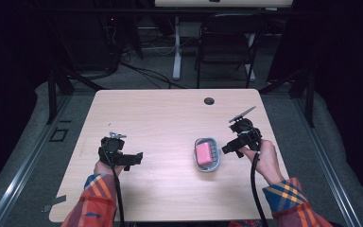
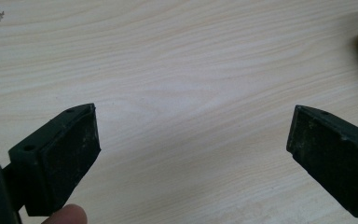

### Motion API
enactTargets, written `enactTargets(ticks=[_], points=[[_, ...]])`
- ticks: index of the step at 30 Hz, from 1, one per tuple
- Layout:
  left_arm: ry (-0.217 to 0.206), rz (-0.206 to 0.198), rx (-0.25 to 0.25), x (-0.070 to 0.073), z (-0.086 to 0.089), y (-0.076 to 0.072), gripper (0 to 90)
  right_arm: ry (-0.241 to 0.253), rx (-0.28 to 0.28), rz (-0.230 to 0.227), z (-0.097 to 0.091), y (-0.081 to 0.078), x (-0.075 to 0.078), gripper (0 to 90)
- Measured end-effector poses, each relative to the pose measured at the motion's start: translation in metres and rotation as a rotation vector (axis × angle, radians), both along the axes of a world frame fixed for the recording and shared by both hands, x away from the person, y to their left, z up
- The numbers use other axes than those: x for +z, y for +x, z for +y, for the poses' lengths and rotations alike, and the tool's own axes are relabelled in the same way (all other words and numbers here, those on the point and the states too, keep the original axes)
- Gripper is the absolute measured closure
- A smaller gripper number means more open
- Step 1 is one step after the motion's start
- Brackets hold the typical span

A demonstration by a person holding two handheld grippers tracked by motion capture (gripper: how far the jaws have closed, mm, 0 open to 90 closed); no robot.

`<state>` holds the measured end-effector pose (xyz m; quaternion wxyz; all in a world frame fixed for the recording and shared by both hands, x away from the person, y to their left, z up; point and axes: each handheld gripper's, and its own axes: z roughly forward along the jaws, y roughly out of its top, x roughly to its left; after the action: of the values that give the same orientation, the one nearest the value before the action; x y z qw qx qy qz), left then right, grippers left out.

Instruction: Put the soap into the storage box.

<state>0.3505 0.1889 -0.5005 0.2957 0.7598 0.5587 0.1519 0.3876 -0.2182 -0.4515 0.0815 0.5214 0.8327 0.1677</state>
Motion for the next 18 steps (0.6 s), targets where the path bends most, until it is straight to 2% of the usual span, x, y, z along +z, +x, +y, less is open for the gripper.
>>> enactTargets(ticks=[9,18], points=[[0.002,0.002,-0.001,0.000,0.000,0.000,2.4,0.011,-0.035,-0.011,-0.022,-0.006,0.000,9.6],[0.001,0.005,-0.003,0.000,0.000,0.000,2.4,-0.017,-0.079,0.015,-0.050,-0.014,-0.008,8.9]])
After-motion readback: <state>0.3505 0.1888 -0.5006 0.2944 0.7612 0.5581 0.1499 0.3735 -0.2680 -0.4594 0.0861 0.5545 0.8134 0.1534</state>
